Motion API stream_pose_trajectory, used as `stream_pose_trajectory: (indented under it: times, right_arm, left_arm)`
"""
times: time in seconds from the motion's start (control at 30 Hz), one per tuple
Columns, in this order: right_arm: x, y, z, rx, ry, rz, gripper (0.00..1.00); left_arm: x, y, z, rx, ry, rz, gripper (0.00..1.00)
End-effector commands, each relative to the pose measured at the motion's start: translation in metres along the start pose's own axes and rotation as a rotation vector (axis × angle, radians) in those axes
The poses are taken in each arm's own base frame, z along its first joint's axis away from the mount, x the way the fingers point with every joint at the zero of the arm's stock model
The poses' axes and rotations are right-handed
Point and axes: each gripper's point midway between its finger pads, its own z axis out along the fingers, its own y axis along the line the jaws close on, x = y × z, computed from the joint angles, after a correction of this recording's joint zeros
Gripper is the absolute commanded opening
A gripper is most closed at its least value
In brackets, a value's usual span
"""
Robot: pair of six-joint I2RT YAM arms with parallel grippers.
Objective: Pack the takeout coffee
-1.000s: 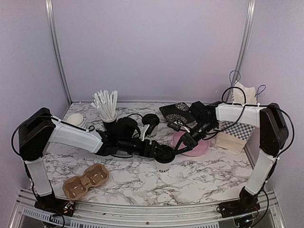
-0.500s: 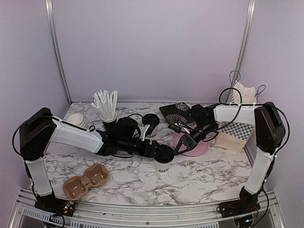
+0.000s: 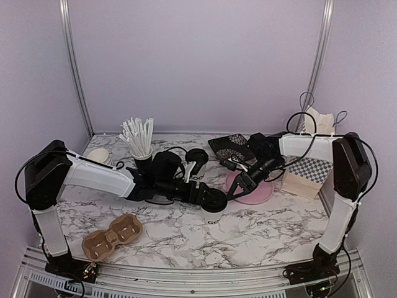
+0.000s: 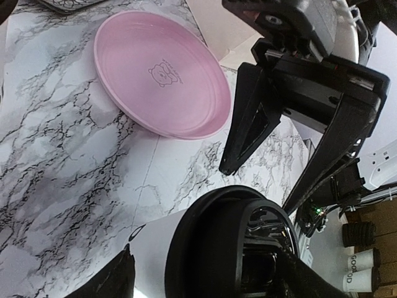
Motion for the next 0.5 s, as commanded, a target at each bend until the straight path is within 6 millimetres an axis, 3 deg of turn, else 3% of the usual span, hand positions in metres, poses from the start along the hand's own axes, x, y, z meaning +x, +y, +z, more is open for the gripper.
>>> stream_pose_trajectory:
  times: [0.0,0.1,0.23,0.4,0.47]
  right_arm:
    - [-0.026,0.019,-0.030,0.101,-0.070,-0.195,0.63]
    - [-0.030,0.029,-0.043,0.144,-0.092,-0.270,0.71]
    - [-0.031,0.026,-0.048,0.227,-0.077,-0.361,0.76]
    - [-0.031,0.030,-0.030,0.399,0.009,-0.605,0.89]
    - [-0.034,0.033,-0.022,0.473,0.036,-0.694,0.95]
  left_arm:
    - [-0.020,-0.002,-0.019,-0.122,-0.015,0.076,0.90]
    - [-0.038,-0.012,-0.034,-0.166,-0.039,0.142,0.97]
    - [-0.055,-0.019,-0.055,-0.229,-0.068,0.224,0.97]
    - [-0.082,-0.020,-0.093,-0.357,-0.156,0.302,0.99]
    - [-0.091,-0.012,-0.108,-0.424,-0.199,0.307,0.99]
